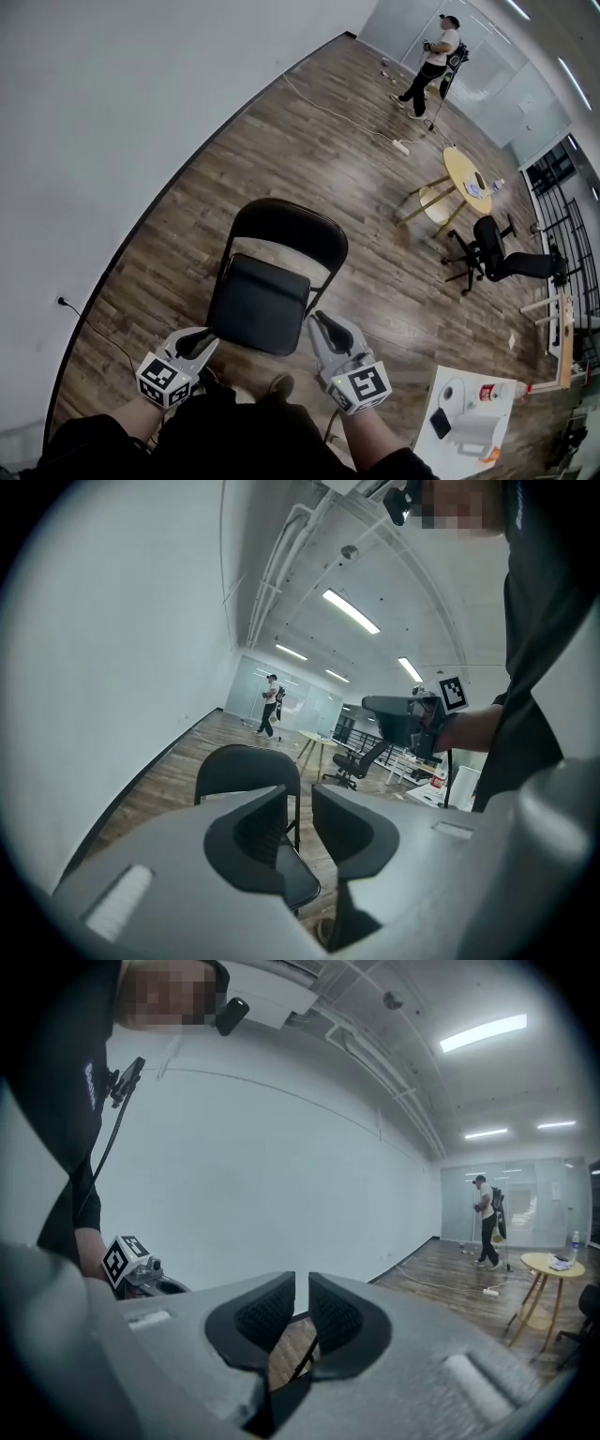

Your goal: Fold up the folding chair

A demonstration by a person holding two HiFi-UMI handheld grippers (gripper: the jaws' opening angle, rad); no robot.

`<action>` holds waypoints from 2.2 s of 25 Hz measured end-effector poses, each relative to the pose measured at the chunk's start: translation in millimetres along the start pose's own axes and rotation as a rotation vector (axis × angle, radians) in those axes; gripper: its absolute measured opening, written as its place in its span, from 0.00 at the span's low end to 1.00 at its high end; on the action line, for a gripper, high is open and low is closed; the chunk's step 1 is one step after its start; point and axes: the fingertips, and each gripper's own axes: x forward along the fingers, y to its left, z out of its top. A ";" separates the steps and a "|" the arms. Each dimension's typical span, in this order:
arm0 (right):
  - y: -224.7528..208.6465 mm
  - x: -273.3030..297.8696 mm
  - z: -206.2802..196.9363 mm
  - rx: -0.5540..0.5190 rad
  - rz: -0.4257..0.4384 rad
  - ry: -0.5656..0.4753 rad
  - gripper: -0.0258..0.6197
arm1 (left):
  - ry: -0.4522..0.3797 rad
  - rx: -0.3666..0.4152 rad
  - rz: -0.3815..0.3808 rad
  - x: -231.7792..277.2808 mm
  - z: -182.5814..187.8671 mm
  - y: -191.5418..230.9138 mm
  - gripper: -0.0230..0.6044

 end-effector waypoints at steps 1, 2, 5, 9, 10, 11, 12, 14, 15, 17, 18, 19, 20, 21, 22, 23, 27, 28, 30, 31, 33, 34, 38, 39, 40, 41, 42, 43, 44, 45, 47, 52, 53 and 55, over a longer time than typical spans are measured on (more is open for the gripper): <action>-2.4 2.7 -0.9 0.001 0.003 0.001 0.10 | 0.002 -0.002 0.006 0.1 -2.1 2.0 0.18; -5.1 5.6 -1.7 0.002 0.007 0.001 0.10 | 0.004 -0.005 0.014 0.4 -4.2 3.9 0.18; -11.9 13.7 -2.3 -0.001 0.032 -0.001 0.10 | 0.006 -0.018 0.050 2.2 -9.6 8.5 0.19; -25.7 22.4 -5.6 -0.015 0.099 0.001 0.11 | 0.020 -0.040 0.120 11.0 -17.6 9.3 0.21; -30.4 23.8 -7.4 -0.015 0.119 0.003 0.11 | 0.022 -0.047 0.140 13.6 -19.8 8.2 0.22; -35.4 25.0 -8.9 -0.015 0.139 0.003 0.11 | 0.022 -0.056 0.161 16.2 -21.8 7.0 0.23; -40.7 25.8 -9.8 -0.017 0.159 0.002 0.11 | 0.019 -0.069 0.184 19.1 -23.7 5.7 0.23; -52.1 26.8 -11.1 -0.020 0.196 -0.001 0.11 | 0.008 -0.108 0.232 26.1 -28.8 3.4 0.23; -57.8 27.2 -12.4 -0.022 0.214 0.000 0.11 | 0.003 -0.130 0.255 30.1 -32.5 2.6 0.24; -68.9 29.4 -18.1 -0.022 0.250 0.007 0.11 | -0.008 -0.165 0.301 38.4 -40.6 3.2 0.24; -74.3 31.5 -21.9 -0.023 0.267 0.014 0.11 | -0.017 -0.181 0.324 42.4 -43.9 4.8 0.24; -79.6 33.9 -25.1 -0.027 0.282 0.023 0.11 | -0.029 -0.199 0.348 45.9 -46.8 6.7 0.24; -84.6 36.1 -27.8 -0.032 0.296 0.033 0.11 | -0.042 -0.218 0.373 48.8 -49.7 8.6 0.24; -89.2 37.7 -30.1 -0.036 0.308 0.042 0.11 | -0.056 -0.237 0.396 51.2 -52.9 10.1 0.25; -93.3 39.0 -32.2 -0.039 0.318 0.050 0.11 | -0.069 -0.254 0.416 53.4 -56.4 11.5 0.25; -96.8 40.5 -33.9 -0.043 0.326 0.056 0.12 | -0.080 -0.269 0.431 55.6 -60.2 13.3 0.25; -104.3 48.8 -39.7 -0.067 0.343 0.077 0.12 | -0.097 -0.313 0.460 64.6 -78.6 21.8 0.26; -105.6 50.7 -40.9 -0.074 0.342 0.083 0.12 | -0.097 -0.324 0.461 66.7 -84.5 23.6 0.26; -107.6 54.5 -43.4 -0.087 0.333 0.091 0.13 | -0.090 -0.344 0.456 71.0 -98.5 26.9 0.26; -108.2 57.3 -44.3 -0.095 0.327 0.094 0.13 | -0.083 -0.351 0.451 73.4 -106.0 28.6 0.26; -109.6 63.4 -45.2 -0.107 0.315 0.102 0.14 | -0.059 -0.362 0.433 79.4 -122.1 30.7 0.27; -110.7 66.1 -45.1 -0.113 0.308 0.107 0.14 | -0.046 -0.369 0.420 83.5 -130.2 30.4 0.27; -113.1 76.4 -48.5 -0.134 0.286 0.131 0.15 | 0.017 -0.393 0.373 98.4 -163.0 28.9 0.28; -112.3 80.0 -50.7 -0.136 0.284 0.136 0.16 | 0.033 -0.397 0.368 100.1 -171.7 31.1 0.29; -112.3 83.8 -52.4 -0.142 0.282 0.140 0.16 | 0.045 -0.401 0.365 102.9 -179.7 34.2 0.29; -113.0 87.5 -53.2 -0.152 0.281 0.146 0.17 | 0.054 -0.408 0.362 107.1 -187.1 36.8 0.29; -114.1 90.4 -53.8 -0.165 0.283 0.154 0.17 | 0.061 -0.419 0.360 111.9 -194.4 38.3 0.29; -114.9 92.8 -54.4 -0.180 0.286 0.163 0.18 | 0.068 -0.432 0.359 116.5 -201.9 39.0 0.30; -115.4 95.3 -55.4 -0.195 0.291 0.172 0.18 | 0.075 -0.444 0.359 120.5 -209.5 40.1 0.30; -116.1 98.2 -56.8 -0.207 0.296 0.181 0.18 | 0.082 -0.455 0.361 124.0 -216.8 41.9 0.31; -119.5 105.0 -59.4 -0.223 0.303 0.194 0.19 | 0.098 -0.472 0.370 130.4 -231.2 47.4 0.32; -127.2 123.7 -66.8 -0.242 0.315 0.211 0.20 | 0.125 -0.540 0.407 137.7 -268.4 58.7 0.34; -127.9 127.9 -68.8 -0.237 0.317 0.213 0.21 | 0.124 -0.568 0.413 137.9 -276.5 61.0 0.35; -131.3 137.7 -71.6 -0.220 0.317 0.220 0.22 | 0.108 -0.642 0.428 140.4 -290.9 66.7 0.35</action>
